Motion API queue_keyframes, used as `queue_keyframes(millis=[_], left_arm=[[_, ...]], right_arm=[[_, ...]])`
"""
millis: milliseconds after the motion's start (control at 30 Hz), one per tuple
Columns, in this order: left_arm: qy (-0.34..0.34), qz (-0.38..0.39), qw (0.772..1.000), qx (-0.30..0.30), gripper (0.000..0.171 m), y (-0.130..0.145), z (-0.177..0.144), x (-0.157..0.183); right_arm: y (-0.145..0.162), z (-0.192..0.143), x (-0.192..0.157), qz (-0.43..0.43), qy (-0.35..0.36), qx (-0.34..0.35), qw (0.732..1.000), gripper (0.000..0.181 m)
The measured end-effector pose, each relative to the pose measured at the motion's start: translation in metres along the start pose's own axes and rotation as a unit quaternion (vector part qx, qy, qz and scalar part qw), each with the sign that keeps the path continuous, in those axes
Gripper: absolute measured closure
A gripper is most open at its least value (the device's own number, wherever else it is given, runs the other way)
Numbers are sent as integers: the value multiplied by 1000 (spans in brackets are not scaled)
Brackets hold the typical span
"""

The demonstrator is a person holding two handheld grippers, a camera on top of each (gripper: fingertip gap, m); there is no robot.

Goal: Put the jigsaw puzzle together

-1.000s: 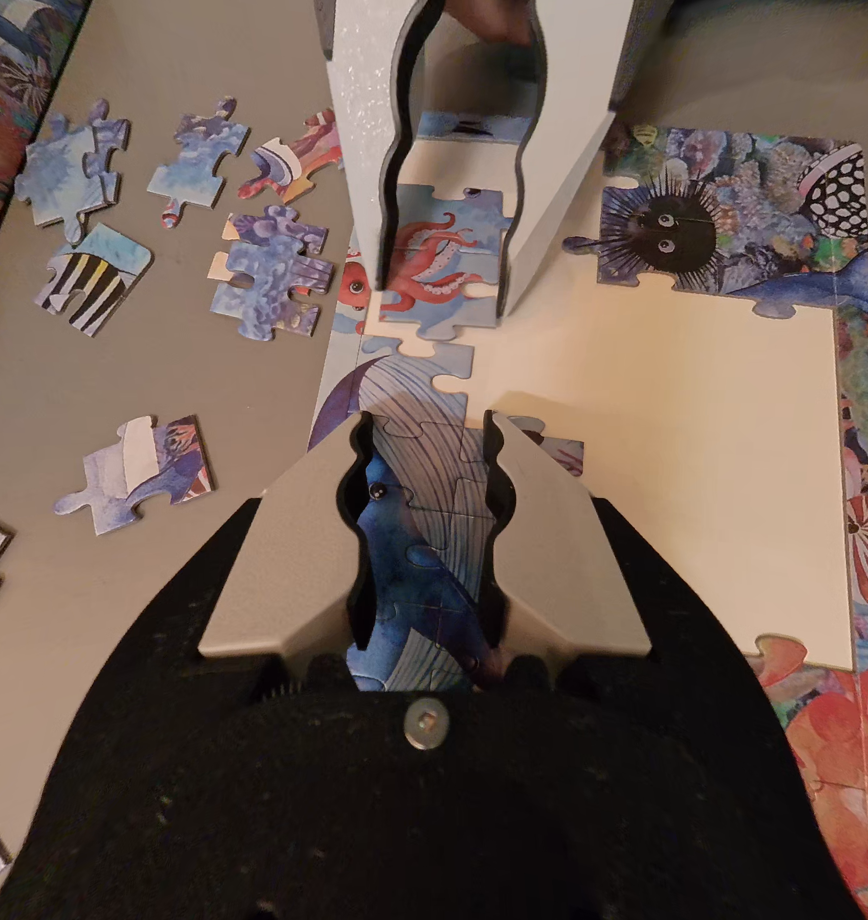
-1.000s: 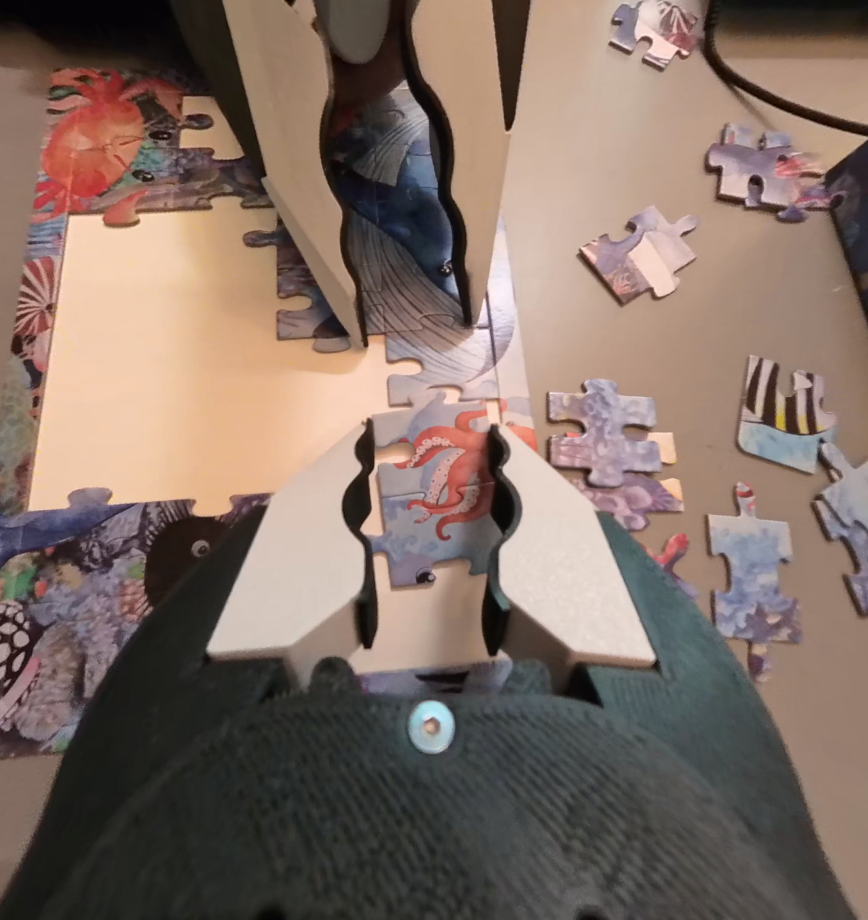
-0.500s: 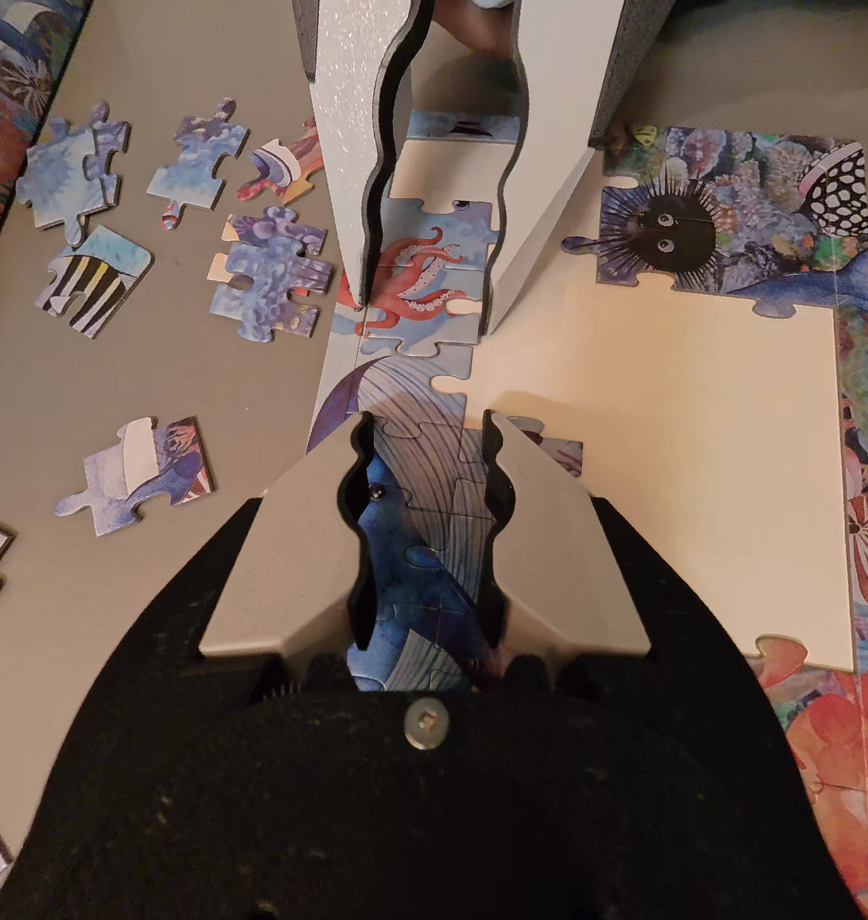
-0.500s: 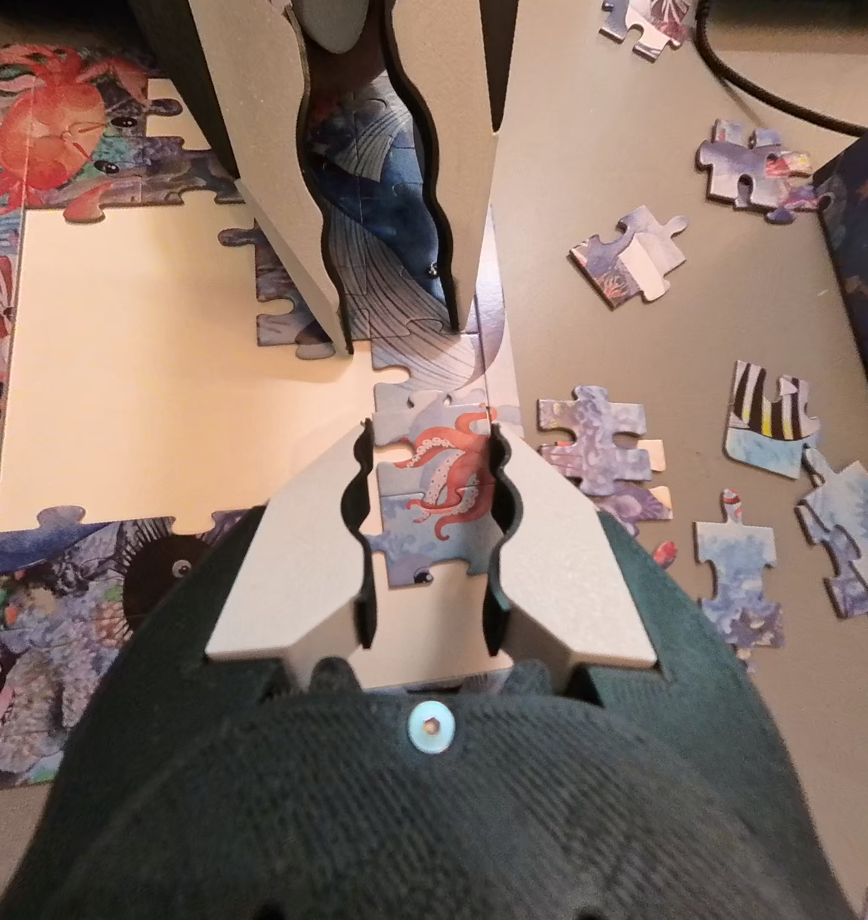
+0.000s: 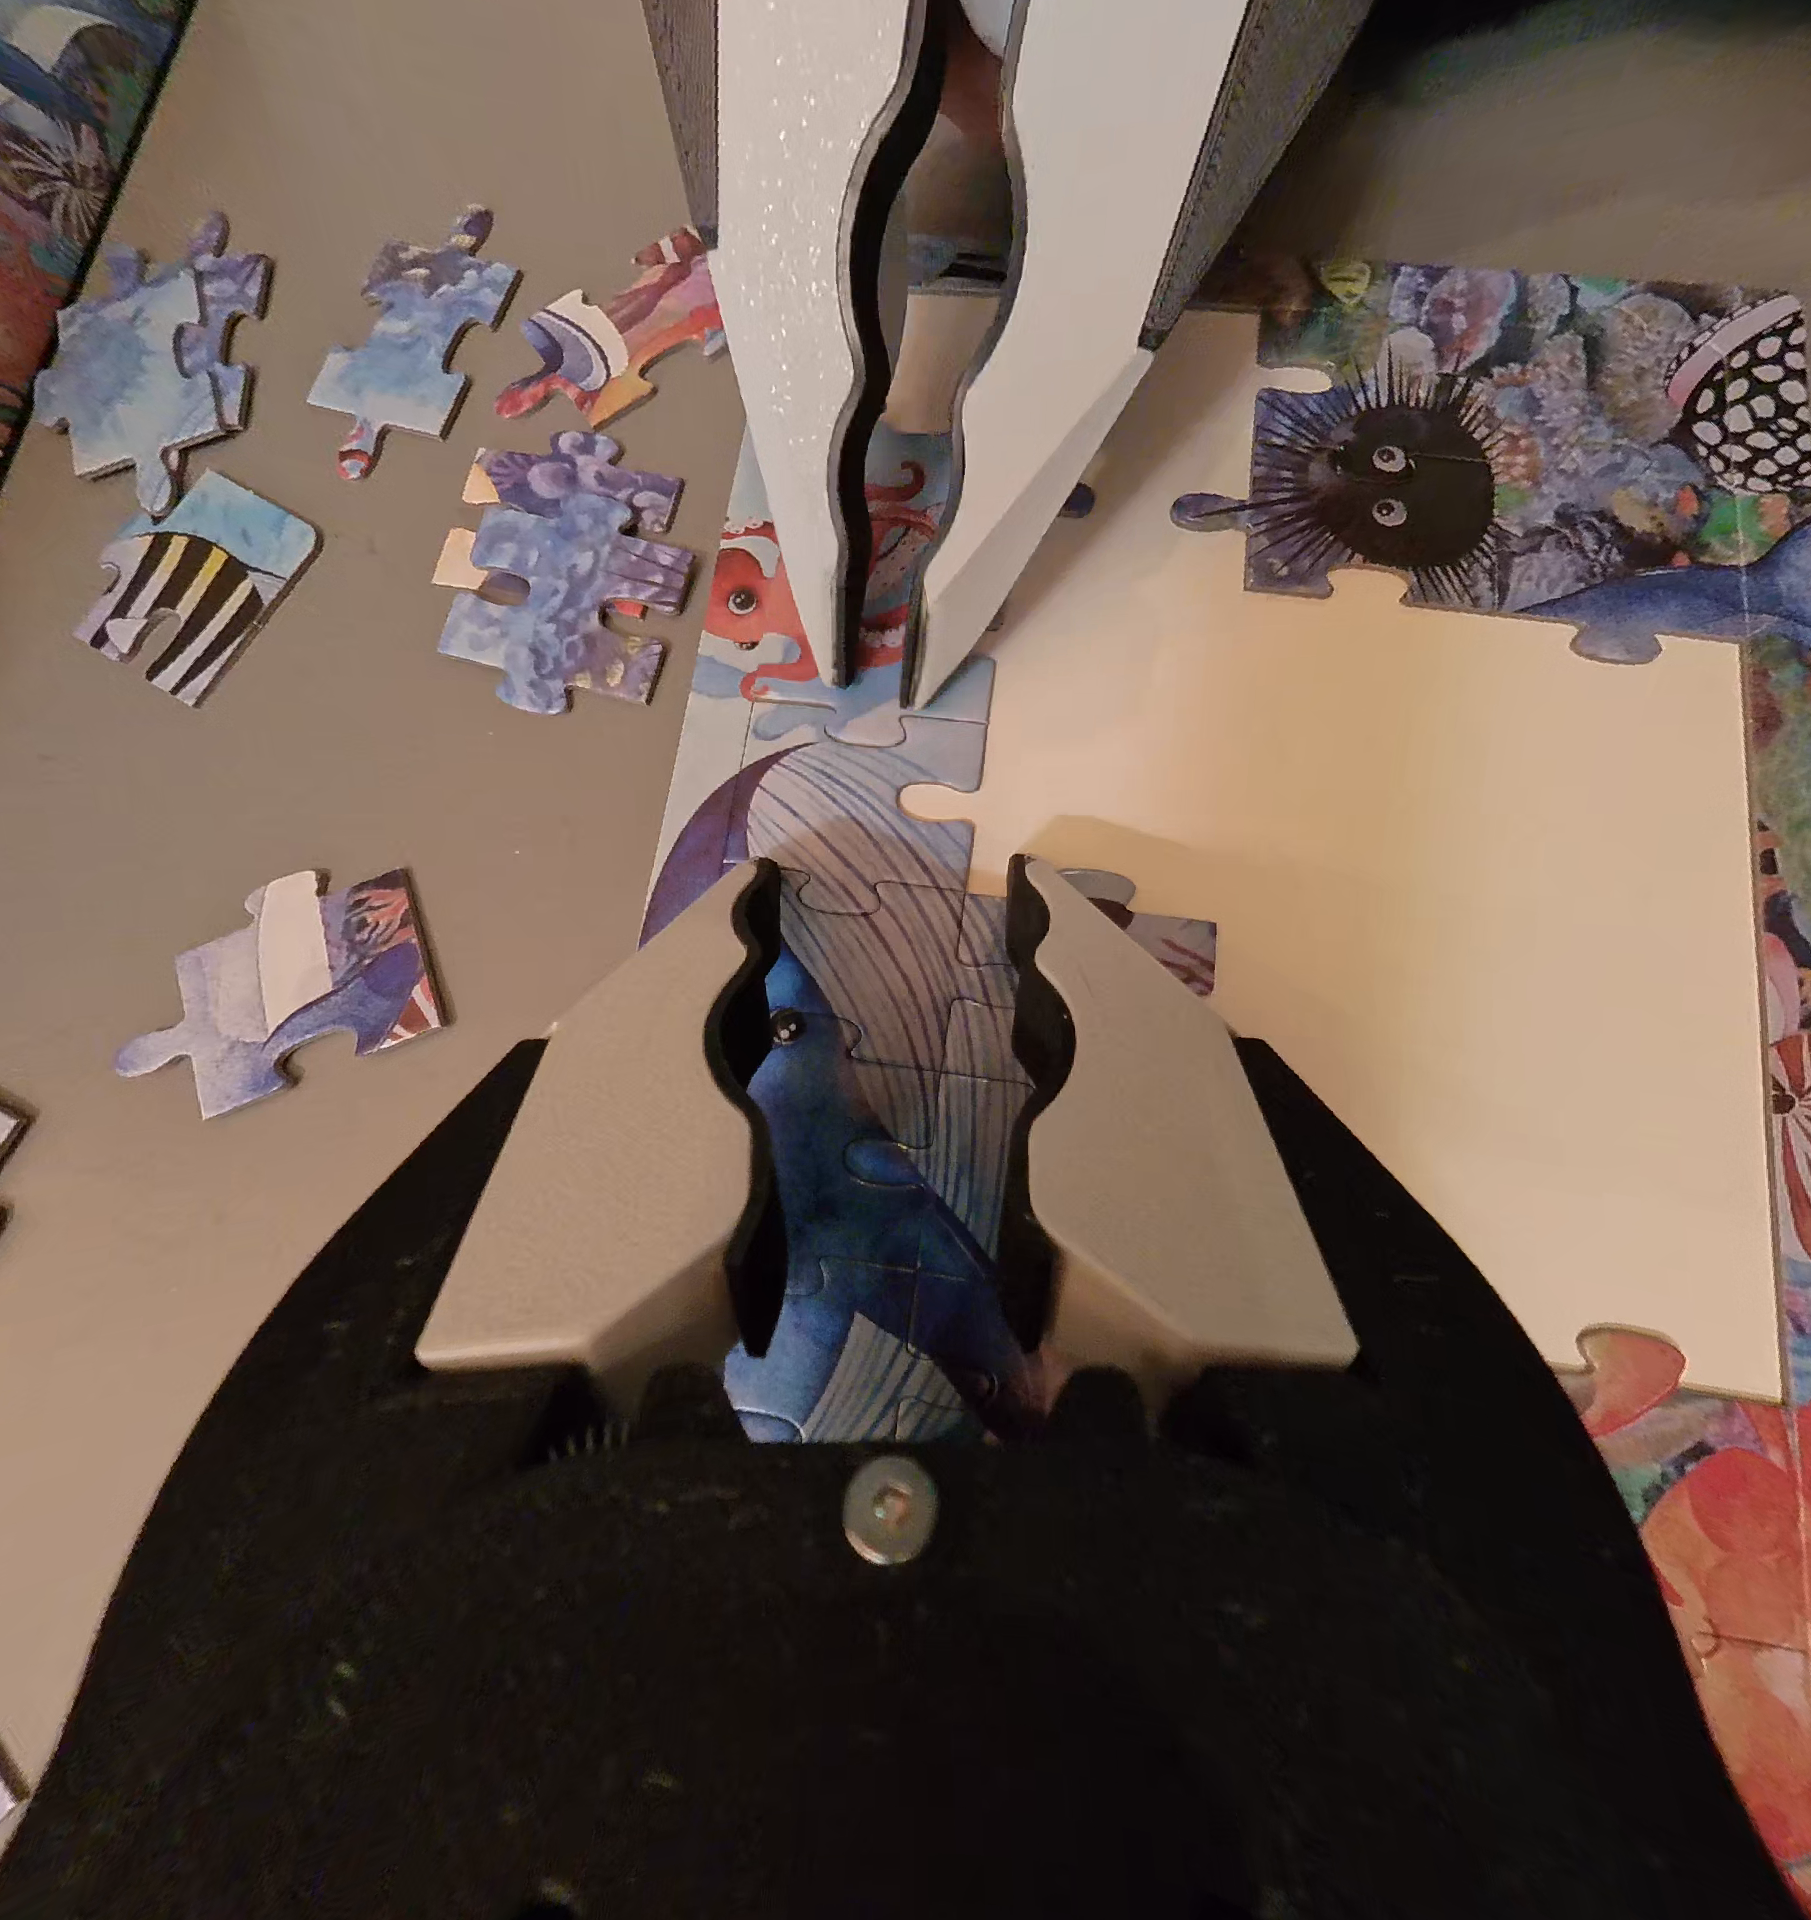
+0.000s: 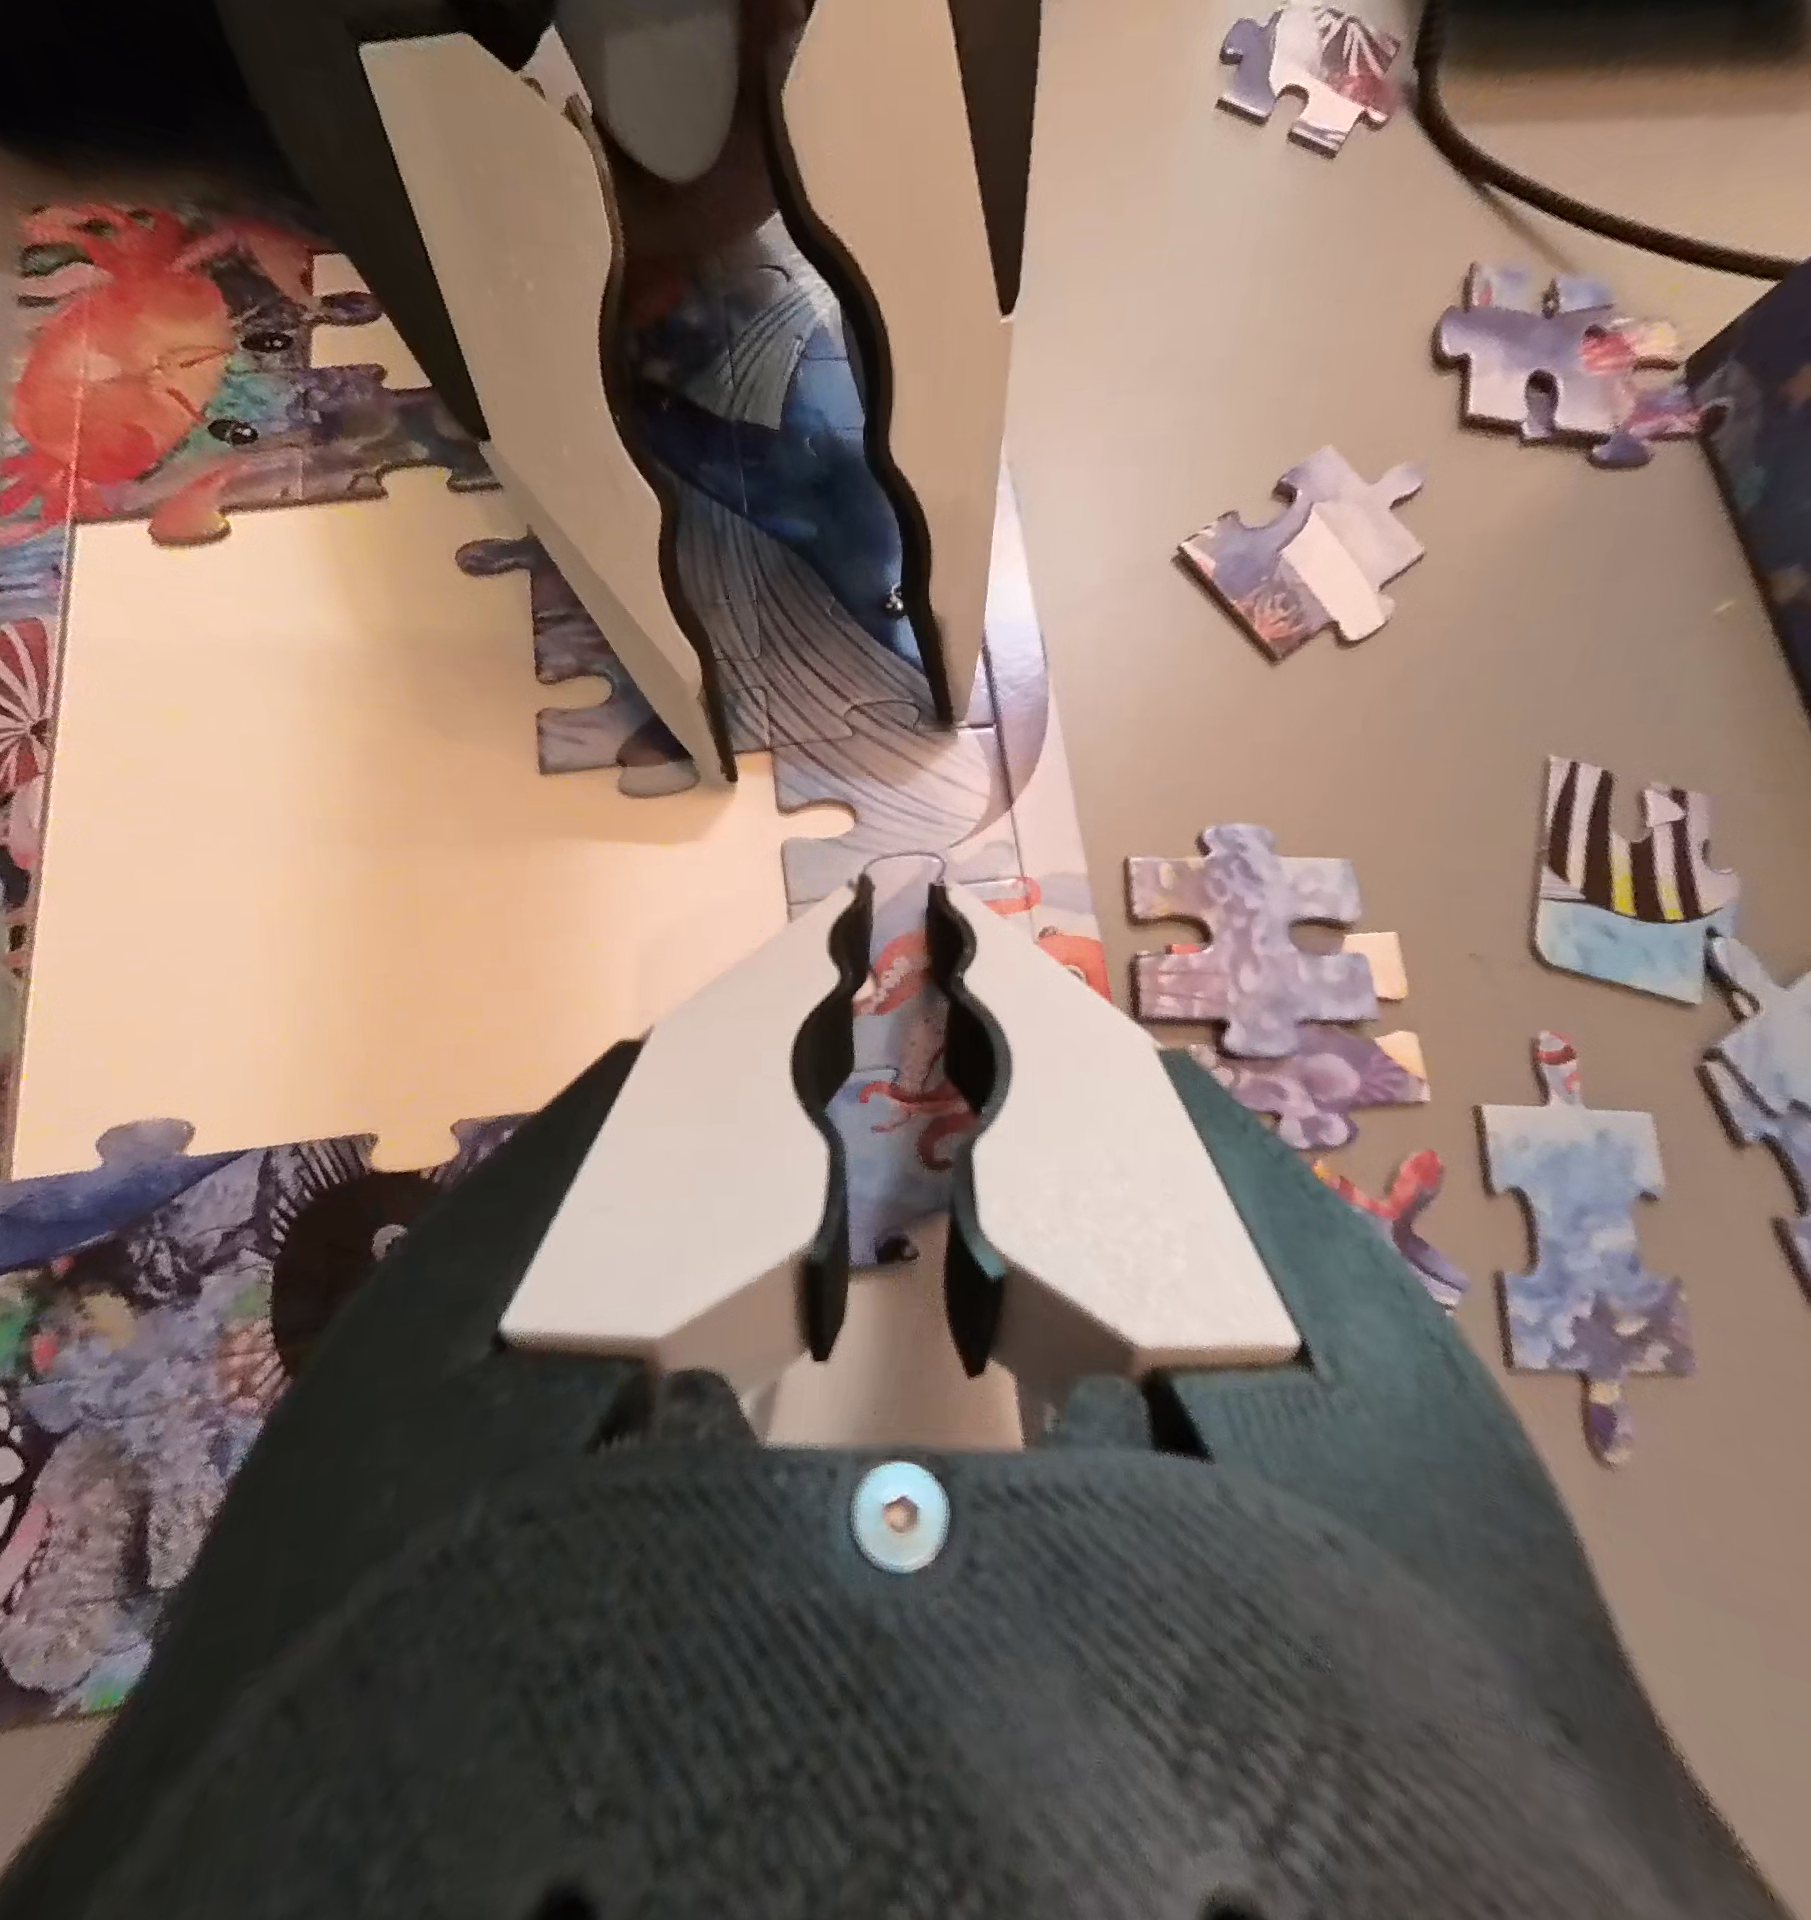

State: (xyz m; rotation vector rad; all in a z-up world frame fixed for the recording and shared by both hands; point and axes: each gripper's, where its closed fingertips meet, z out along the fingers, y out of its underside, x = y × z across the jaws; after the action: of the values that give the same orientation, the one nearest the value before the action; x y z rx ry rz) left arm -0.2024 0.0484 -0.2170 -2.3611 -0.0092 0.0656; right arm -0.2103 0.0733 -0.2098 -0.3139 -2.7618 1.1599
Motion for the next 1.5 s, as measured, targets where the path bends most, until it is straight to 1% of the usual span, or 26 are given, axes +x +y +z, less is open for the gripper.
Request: queue_keyframes(millis=[233, 300, 367, 467, 533, 600, 733, 833, 900, 1000, 1100, 1167, 1200, 1233, 1267, 1300, 1367, 1433, 1500], left_arm=[[-1, 1, 1000, 0, 130, 0, 0, 0], [0, 0, 1000, 0, 130, 0, 0, 0], [-1, 1, 1000, 0, 130, 0, 0, 0], [-2, 2, 1000, 0, 130, 0, 0, 0], [-2, 2, 1000, 0, 130, 0, 0, 0], [-2, 3, 1000, -1, 131, 0, 0, 1], [-6, 7, 1000, 0, 132, -1, 0, 2], [-11, 15, 1000, 3, 132, -4, 1, 3], [-12, 21, 1000, 6, 133, -6, 2, 6], [-17, 32, 999, 7, 133, -10, 5, 10], [-27, 45, 999, 8, 133, -14, 6, 12], [-36, 51, 998, 11, 133, -16, 6, 12], [-40, 51, 998, 14, 133, -18, 6, 12], [-43, 49, 998, 22, 133, -21, 5, 11], [-42, 43, 998, 33, 133, -25, 4, 11], [-39, 33, 998, 45, 134, -29, 3, 11], [-28, 8, 997, 73, 135, -40, 0, 12], [-21, -19, 995, 95, 135, -51, -1, 13], [-32, -35, 994, 95, 137, -57, 3, 10]], right_arm=[[-1, -1, 1, -12, 14, -1, 1000, 172], [1, 0, 1, 4, 3, 3, 1000, 173], [1, -2, 1, 25, -8, 9, 1000, 169], [-2, -8, 8, 37, 4, 26, 999, 172], [6, -5, 13, 45, 16, 10, 999, 173], [7, -6, 13, 60, 6, 12, 998, 172], [4, -28, 20, 63, 31, 33, 997, 174], [11, -39, 23, 72, 41, 34, 996, 175], [13, -37, 20, 71, 32, 39, 996, 176], [27, -26, 17, 72, 24, 6, 997, 176], [23, -35, 19, 52, 46, 3, 998, 178], [10, -42, 19, 41, 55, 34, 997, 181], [5, -42, 16, 43, 48, 50, 997, 181], [7, -37, 15, 49, 39, 49, 997, 181], [19, -30, 15, 57, 36, 24, 997, 181], [24, -26, 16, 67, 32, 16, 997, 181], [24, -30, 18, 84, 25, 23, 996, 181], [23, -40, 26, 82, 49, 28, 995, 181], [15, -51, 29, 86, 62, 61, 992, 181]])
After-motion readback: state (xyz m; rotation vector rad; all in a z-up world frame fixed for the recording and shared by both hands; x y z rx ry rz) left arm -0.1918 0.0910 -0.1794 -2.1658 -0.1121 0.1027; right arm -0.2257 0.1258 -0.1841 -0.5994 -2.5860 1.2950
